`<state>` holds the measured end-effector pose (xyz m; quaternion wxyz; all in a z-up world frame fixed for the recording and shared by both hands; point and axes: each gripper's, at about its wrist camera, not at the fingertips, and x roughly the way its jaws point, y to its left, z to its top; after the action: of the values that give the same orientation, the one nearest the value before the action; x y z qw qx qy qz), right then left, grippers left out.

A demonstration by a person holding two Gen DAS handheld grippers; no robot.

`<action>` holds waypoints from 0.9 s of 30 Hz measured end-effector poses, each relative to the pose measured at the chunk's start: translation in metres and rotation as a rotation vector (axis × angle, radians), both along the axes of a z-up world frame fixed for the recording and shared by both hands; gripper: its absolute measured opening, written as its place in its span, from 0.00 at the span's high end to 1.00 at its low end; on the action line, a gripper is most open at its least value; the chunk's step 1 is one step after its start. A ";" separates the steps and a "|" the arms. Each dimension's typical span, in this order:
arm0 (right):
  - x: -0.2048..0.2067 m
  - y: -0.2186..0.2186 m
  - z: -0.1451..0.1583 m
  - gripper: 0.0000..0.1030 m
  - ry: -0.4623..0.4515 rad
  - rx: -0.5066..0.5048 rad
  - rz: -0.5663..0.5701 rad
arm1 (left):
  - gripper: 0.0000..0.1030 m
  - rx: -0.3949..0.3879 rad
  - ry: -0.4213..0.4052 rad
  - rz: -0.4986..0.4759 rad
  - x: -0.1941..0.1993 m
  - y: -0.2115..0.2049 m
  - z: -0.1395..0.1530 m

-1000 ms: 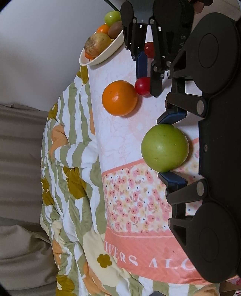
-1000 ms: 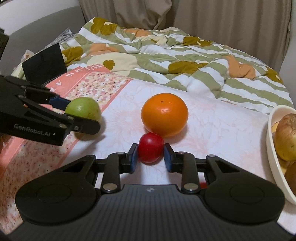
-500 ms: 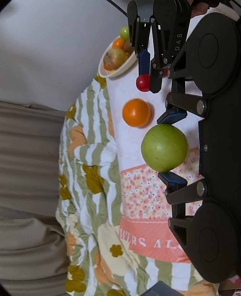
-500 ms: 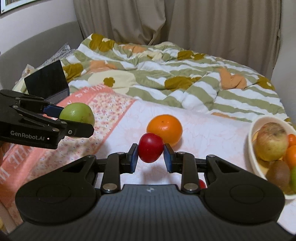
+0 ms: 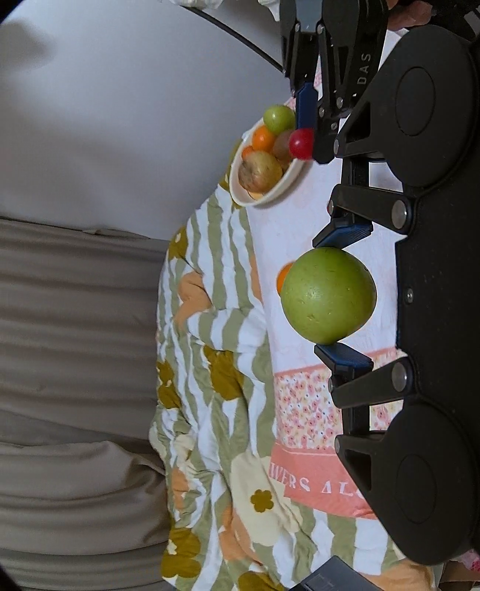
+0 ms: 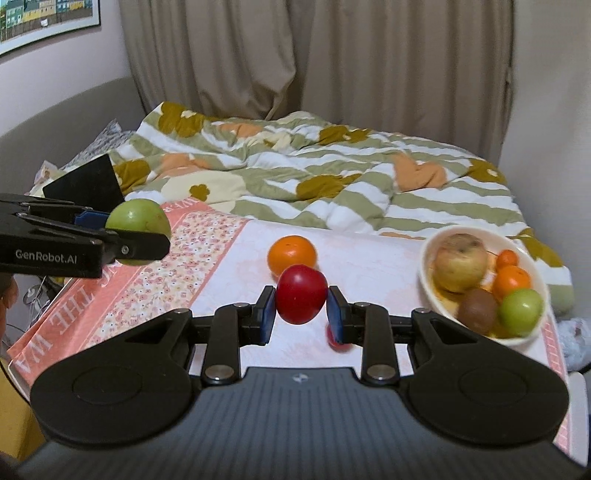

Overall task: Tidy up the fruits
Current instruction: 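Carry the apple and tomato into the bowl and open both tools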

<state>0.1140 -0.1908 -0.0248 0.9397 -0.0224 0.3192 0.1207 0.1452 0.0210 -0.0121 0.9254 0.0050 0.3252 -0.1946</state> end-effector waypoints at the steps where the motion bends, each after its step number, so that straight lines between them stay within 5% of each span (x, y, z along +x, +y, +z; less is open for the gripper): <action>1: -0.004 -0.006 0.002 0.57 -0.001 0.004 -0.005 | 0.43 0.001 -0.004 0.002 -0.004 -0.004 0.003; 12: -0.030 -0.097 0.025 0.57 -0.015 0.024 0.001 | 0.43 -0.018 -0.031 0.070 -0.026 -0.078 0.023; 27: 0.020 -0.219 0.021 0.57 -0.011 -0.001 0.041 | 0.43 -0.032 -0.025 0.103 0.002 -0.203 0.014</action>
<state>0.1335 -0.4093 -0.0036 0.9387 -0.0301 0.3137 0.1397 0.1475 -0.1820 0.0020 0.9381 -0.0242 0.3104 -0.1518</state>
